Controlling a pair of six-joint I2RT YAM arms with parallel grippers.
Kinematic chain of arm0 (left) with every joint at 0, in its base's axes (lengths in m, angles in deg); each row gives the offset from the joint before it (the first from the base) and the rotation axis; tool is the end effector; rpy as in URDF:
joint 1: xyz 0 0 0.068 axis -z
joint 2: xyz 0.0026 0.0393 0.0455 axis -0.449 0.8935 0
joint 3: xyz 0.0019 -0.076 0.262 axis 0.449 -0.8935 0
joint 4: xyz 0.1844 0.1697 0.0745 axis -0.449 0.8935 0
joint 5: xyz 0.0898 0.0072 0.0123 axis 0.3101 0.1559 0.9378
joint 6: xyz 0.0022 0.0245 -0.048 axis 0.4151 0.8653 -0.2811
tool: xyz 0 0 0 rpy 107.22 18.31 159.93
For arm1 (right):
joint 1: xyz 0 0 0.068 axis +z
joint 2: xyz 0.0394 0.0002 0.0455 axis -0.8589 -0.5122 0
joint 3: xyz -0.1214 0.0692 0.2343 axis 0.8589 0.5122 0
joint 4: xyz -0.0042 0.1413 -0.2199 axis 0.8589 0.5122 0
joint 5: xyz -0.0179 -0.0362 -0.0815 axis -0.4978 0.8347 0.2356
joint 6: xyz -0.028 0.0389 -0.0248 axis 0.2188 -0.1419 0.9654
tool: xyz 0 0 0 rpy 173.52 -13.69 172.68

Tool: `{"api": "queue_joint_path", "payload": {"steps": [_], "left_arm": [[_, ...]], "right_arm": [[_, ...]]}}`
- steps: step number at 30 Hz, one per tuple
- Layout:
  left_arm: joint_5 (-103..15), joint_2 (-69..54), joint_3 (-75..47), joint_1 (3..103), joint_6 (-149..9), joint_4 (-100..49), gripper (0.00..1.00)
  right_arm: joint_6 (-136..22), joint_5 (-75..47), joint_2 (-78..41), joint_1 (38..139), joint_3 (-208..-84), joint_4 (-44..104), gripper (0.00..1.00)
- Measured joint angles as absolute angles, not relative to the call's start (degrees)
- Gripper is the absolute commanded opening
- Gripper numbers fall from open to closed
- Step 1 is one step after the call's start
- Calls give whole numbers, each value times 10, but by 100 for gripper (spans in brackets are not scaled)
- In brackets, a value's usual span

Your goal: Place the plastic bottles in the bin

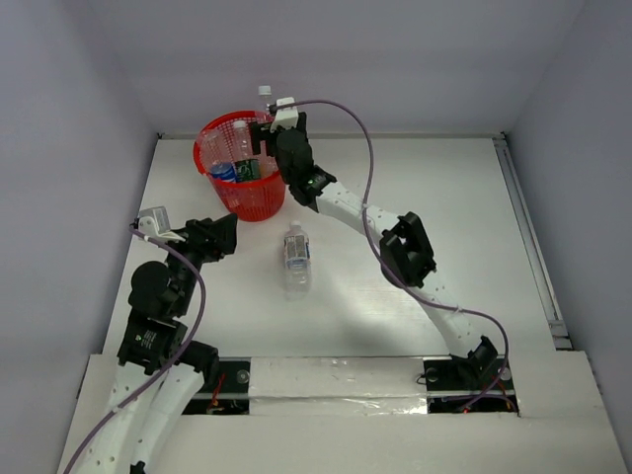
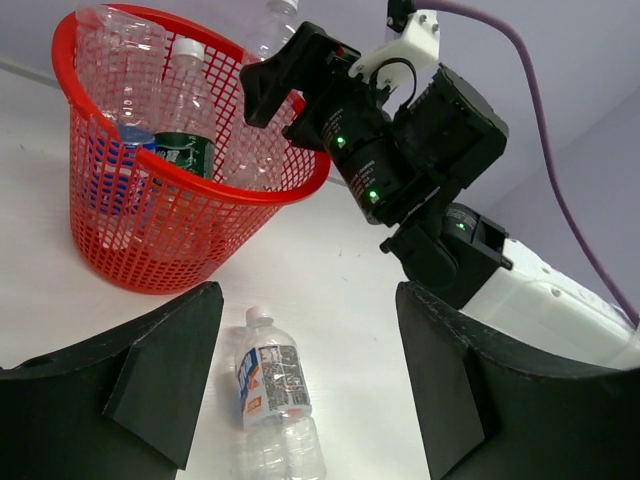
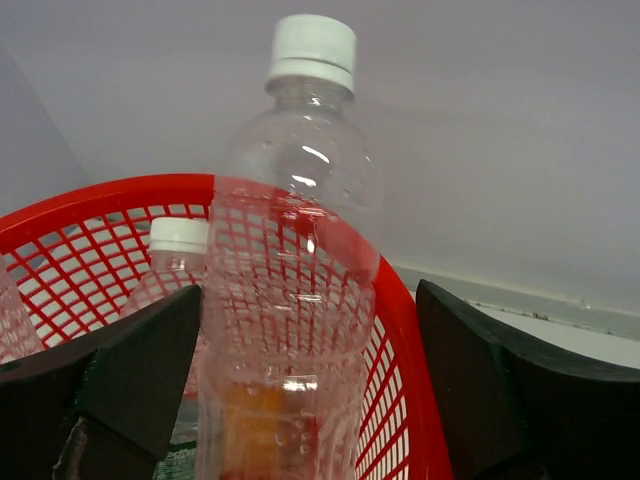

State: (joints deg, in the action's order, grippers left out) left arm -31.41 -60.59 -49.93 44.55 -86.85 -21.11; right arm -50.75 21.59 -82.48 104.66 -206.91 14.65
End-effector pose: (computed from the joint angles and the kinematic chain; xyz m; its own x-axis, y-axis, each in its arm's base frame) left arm 0.1019 -0.0298 0.3534 0.0568 -0.5134 -0.8562 0.2942 0.8282 -0.4771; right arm 0.4275 0.4105 0.2984 0.0729 0.0839 -0.9938 -0.2992 0.9524 0.0585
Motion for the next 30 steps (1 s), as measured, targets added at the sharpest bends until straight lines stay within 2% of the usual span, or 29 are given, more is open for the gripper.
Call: {"api": "queue_joint_path", "payload": {"steps": [4,8,16,18,19,20,22,24,25,26,28,29,30], "left_arm": [[-324,-598,-499,442,-867,-211,72],[-339,-573,-499,442,-865,-211,76],[-421,-484,-499,453,-864,-198,75],[-425,-455,-499,487,-864,-195,74],[-423,-442,-499,511,-865,-194,74],[-420,-427,-499,533,-865,-191,74],[-410,-399,-499,564,-868,-178,74],[-389,-387,-500,576,-875,-161,75],[-378,-386,-500,580,-879,-158,75],[-363,-386,-500,585,-884,-157,76],[-336,-382,-501,596,-896,-160,77],[-321,-372,-501,607,-903,-166,78],[-310,-360,-502,618,-908,-173,79]], "right_arm": [[-496,212,-789,1053,-2021,132,100],[-497,204,-742,1054,-1996,140,100],[-502,179,-567,1055,-1922,160,98],[-510,174,-510,1055,-1882,155,72],[-518,168,-467,1054,-1836,148,36],[-524,164,-431,1054,-1798,145,24],[-545,157,-349,1054,-1695,120,17],[-568,151,-282,1054,-1609,105,21],[-579,146,-255,1054,-1571,93,25],[-591,143,-230,1054,-1537,88,39],[-616,135,-194,1054,-1481,83,59],[-630,129,-175,1054,-1452,80,74],[-644,123,-161,1054,-1428,81,79]]}}
